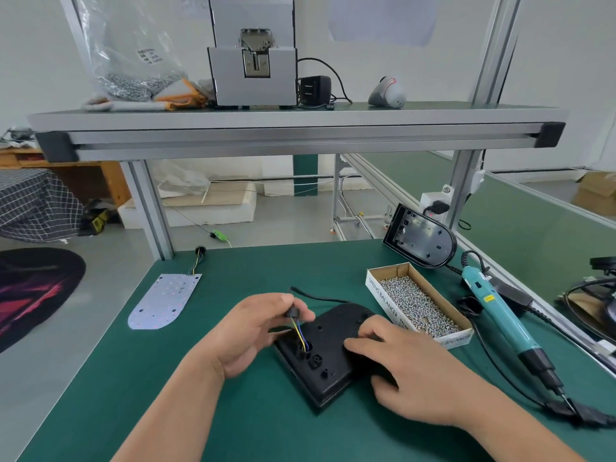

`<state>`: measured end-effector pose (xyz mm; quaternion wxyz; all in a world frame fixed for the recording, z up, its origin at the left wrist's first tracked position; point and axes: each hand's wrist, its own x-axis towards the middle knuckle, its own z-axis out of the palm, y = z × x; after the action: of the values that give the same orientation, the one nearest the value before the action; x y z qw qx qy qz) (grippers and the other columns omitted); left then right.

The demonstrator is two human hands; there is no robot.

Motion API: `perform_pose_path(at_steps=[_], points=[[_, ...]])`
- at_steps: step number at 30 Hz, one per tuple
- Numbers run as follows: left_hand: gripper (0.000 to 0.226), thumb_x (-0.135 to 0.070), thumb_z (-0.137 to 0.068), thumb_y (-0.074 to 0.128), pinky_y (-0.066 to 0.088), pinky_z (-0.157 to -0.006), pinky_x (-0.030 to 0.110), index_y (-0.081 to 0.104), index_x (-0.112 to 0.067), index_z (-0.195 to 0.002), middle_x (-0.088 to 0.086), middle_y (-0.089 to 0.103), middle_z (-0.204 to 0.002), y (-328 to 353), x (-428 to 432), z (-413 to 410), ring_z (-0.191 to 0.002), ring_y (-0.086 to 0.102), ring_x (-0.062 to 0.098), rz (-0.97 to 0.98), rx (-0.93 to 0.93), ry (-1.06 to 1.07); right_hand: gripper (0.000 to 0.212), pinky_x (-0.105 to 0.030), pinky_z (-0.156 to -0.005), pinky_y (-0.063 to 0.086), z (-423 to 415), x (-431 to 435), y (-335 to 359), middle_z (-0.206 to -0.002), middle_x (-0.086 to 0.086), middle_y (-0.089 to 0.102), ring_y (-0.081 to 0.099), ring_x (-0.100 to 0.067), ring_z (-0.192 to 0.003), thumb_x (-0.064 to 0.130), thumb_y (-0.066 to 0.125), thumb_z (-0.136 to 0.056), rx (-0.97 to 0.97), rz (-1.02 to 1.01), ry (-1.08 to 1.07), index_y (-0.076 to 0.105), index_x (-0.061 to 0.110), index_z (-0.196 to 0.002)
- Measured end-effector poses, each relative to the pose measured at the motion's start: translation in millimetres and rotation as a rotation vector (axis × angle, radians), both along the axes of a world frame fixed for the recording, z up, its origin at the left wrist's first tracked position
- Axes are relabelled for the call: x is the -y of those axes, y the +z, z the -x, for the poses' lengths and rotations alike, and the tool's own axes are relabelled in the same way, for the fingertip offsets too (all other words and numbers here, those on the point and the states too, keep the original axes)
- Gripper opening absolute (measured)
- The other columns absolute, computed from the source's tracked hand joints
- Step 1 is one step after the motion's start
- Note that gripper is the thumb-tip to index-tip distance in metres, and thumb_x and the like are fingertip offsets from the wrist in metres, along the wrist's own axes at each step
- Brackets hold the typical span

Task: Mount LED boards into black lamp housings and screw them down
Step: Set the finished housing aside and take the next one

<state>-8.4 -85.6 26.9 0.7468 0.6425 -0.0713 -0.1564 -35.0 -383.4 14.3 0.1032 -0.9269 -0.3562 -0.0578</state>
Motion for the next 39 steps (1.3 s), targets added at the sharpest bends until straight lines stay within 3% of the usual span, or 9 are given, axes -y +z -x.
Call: perform_pose_path(at_steps=[3,6,9,13,18,22,25,30,39], points=[[0.035,-0.037,-0.099,0.069,0.051,-0.105,0.042,0.075,-0.010,-0.120,0.017,0.078,-0.114,-2.5,9.6,2.2,-0.113,0.072,0.024,-0.070,0.088,0.034,0.044,-0.015,-0.089,0.042,-2.8,-8.9,1.6,-0.120,0.027,0.049,0.054,0.003,-0.108,0.055,0.049,-0.097,-0.041,-0.212,-0.071,0.063,0.038,-0.135],[0.031,-0.040,-0.099,0.063,0.053,-0.099,0.028,0.078,-0.020,-0.118,0.010,0.078,-0.108,-1.7,20.0,6.3,-0.107,0.070,0.018,-0.146,0.190,0.000,0.035,-0.013,-0.080,0.041,-9.7,-31.5,9.9,-0.110,0.021,0.061,0.062,-0.005,-0.102,0.061,0.048,-0.097,-0.211,-0.535,-0.159,0.071,0.043,-0.116],[0.033,-0.041,-0.102,0.061,0.051,-0.093,0.024,0.076,-0.013,-0.113,0.005,0.076,-0.103,0.7,26.2,10.6,-0.100,0.066,0.014,-0.227,0.270,-0.075,0.039,-0.010,-0.073,0.043,-18.9,-54.3,18.5,-0.095,0.016,0.072,0.065,0.003,-0.089,0.063,0.046,-0.098,-0.338,-0.758,-0.219,0.074,0.036,-0.101],[0.032,-0.038,-0.102,0.063,0.048,-0.090,0.023,0.074,-0.008,-0.104,0.001,0.073,-0.100,-2.5,32.1,14.1,-0.095,0.063,0.010,-0.312,0.322,-0.113,0.053,-0.026,-0.071,0.051,-26.9,-73.8,19.3,-0.073,-0.009,0.066,0.060,-0.014,-0.070,0.057,0.057,-0.099,-0.663,-1.021,-0.174,0.074,0.007,-0.096],[0.028,-0.039,-0.101,0.062,0.044,-0.084,0.021,0.077,-0.015,-0.104,-0.003,0.065,-0.092,-8.1,28.2,12.2,-0.088,0.056,0.011,-0.307,0.319,-0.093,0.025,-0.033,-0.062,0.046,-27.8,-93.1,11.1,-0.073,-0.008,0.056,0.049,-0.020,-0.065,0.036,0.073,-0.087,-0.736,-1.432,-0.258,0.078,0.012,-0.088],[0.032,-0.039,-0.100,0.061,0.047,-0.093,0.035,0.078,-0.014,-0.112,0.007,0.068,-0.101,-13.0,28.0,11.4,-0.098,0.057,0.013,-0.304,0.319,-0.055,0.023,-0.034,-0.069,0.046,-23.3,-100.6,3.3,-0.071,-0.008,0.057,0.052,-0.019,-0.066,0.025,0.066,-0.101,-0.612,-1.492,-0.321,0.073,0.012,-0.083],[0.034,-0.033,-0.100,0.062,0.046,-0.107,0.031,0.077,-0.007,-0.116,0.012,0.071,-0.122,-15.4,28.8,11.3,-0.117,0.062,0.016,-0.292,0.342,-0.025,0.027,-0.031,-0.068,0.052,-23.9,-101.7,3.2,-0.074,-0.008,0.063,0.058,-0.018,-0.068,0.018,0.060,-0.106,-0.608,-1.541,-0.349,0.072,0.010,-0.083],[0.030,-0.028,-0.094,0.064,0.034,-0.121,0.027,0.083,-0.010,-0.109,-0.017,0.070,-0.139,-20.3,26.6,11.4,-0.146,0.047,0.000,-0.271,0.338,-0.007,0.031,-0.030,-0.060,0.055,-21.8,-105.2,3.5,-0.076,-0.012,0.069,0.063,-0.023,-0.068,0.017,0.058,-0.107,-0.626,-1.603,-0.346,0.072,0.008,-0.081],[0.024,-0.025,-0.087,0.060,0.024,-0.117,0.012,0.082,-0.021,-0.095,-0.039,0.056,-0.142,-23.2,23.6,9.3,-0.148,0.028,-0.019,-0.360,0.338,-0.067,0.030,-0.026,-0.051,0.052,-21.2,-107.5,5.4,-0.071,-0.006,0.064,0.063,-0.011,-0.060,0.014,0.055,-0.108,-0.635,-1.673,-0.329,0.066,-0.003,-0.087]])
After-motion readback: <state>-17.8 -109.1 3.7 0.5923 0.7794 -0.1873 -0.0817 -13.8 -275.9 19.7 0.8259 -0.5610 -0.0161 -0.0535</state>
